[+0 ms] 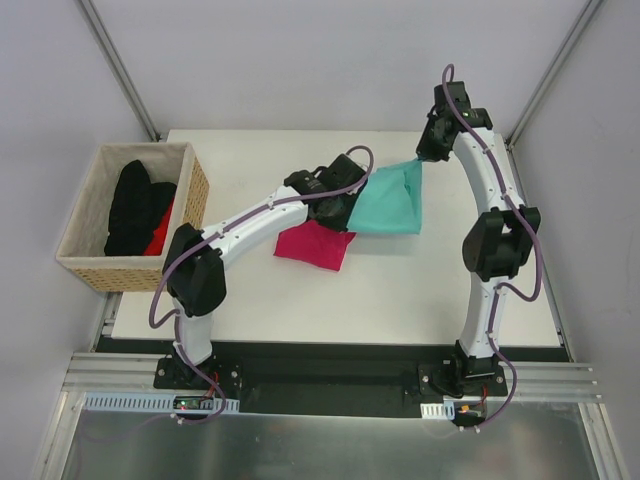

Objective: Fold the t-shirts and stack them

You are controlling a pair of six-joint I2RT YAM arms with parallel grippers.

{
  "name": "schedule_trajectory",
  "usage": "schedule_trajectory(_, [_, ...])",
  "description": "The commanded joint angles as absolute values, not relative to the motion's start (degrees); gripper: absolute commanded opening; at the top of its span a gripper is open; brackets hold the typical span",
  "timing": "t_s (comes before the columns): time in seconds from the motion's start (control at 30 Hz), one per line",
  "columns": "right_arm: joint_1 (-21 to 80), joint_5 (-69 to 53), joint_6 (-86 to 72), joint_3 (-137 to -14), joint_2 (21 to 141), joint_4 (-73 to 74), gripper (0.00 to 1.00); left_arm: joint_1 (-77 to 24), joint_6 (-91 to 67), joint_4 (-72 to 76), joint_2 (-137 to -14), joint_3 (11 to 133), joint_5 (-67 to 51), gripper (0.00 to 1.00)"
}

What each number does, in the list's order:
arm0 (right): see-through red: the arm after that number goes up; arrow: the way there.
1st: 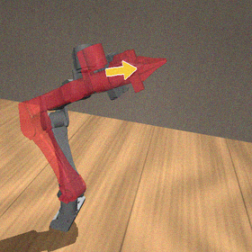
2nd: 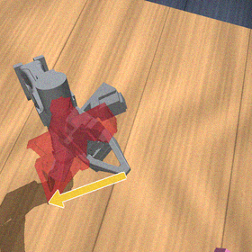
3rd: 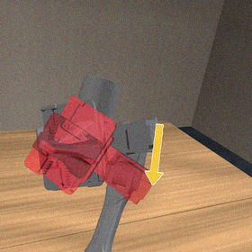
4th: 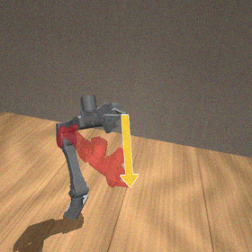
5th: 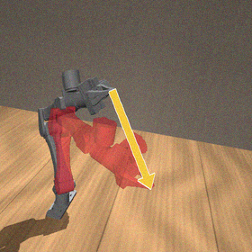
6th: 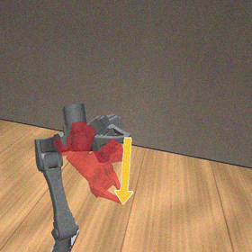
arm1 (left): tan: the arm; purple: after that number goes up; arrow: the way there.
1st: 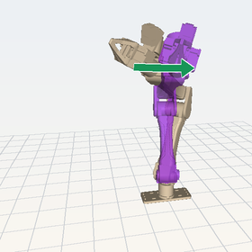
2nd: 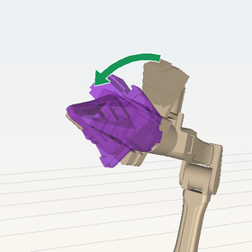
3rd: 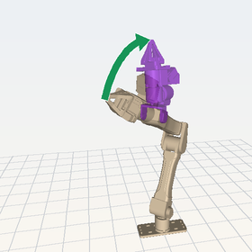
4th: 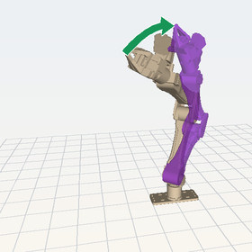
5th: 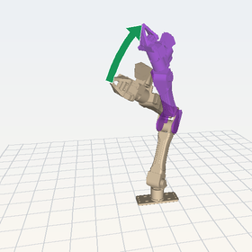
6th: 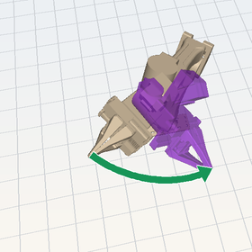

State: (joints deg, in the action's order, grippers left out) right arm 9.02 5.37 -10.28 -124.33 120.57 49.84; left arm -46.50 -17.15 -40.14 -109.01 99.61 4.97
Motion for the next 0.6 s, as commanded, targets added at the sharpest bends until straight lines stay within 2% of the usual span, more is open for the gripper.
schedule_trajectory(0.0, [10.02,7.03,-10.72,-124.54,116.01,48.16,0.01,-46.32,-18.19,-41.75,-104.5,98.18,6.94,0.0])
schedule_trajectory(0.57, [12.92,7.38,-11.34,-124.72,116.98,47.99,0.01,-44.39,-19.51,-41.66,-100.73,92.73,8.35,0.0])
